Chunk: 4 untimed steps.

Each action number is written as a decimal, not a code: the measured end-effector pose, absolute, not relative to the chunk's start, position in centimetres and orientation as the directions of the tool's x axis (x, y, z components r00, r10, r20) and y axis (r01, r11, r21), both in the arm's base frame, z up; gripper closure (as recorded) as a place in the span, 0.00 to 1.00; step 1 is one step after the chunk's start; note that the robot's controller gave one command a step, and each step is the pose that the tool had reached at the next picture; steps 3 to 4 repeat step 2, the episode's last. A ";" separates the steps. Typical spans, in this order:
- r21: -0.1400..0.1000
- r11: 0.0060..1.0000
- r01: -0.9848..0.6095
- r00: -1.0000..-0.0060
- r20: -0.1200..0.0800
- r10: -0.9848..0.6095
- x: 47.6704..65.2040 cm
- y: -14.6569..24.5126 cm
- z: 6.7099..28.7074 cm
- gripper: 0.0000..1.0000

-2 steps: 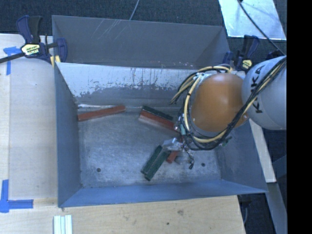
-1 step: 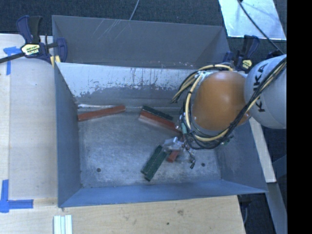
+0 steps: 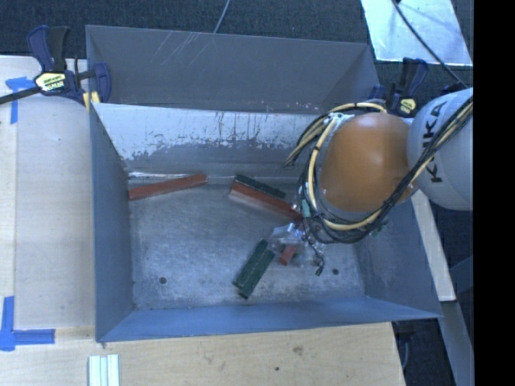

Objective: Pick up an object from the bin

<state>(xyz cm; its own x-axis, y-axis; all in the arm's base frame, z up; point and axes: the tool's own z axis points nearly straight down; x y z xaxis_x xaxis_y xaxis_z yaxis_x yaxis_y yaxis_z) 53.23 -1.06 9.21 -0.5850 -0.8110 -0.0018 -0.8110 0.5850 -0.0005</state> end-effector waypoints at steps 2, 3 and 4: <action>0.004 0.585 -0.811 -0.585 0.001 -0.811 53.1 -1.0 12.6 1.00; 0.004 0.585 -0.811 -0.585 0.001 -0.811 53.1 -1.0 12.6 1.00; 0.004 0.585 -0.811 -0.585 0.001 -0.811 53.1 -1.0 12.6 1.00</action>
Offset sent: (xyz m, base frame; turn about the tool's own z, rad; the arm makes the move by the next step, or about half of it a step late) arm -0.0001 0.0000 0.0302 0.0000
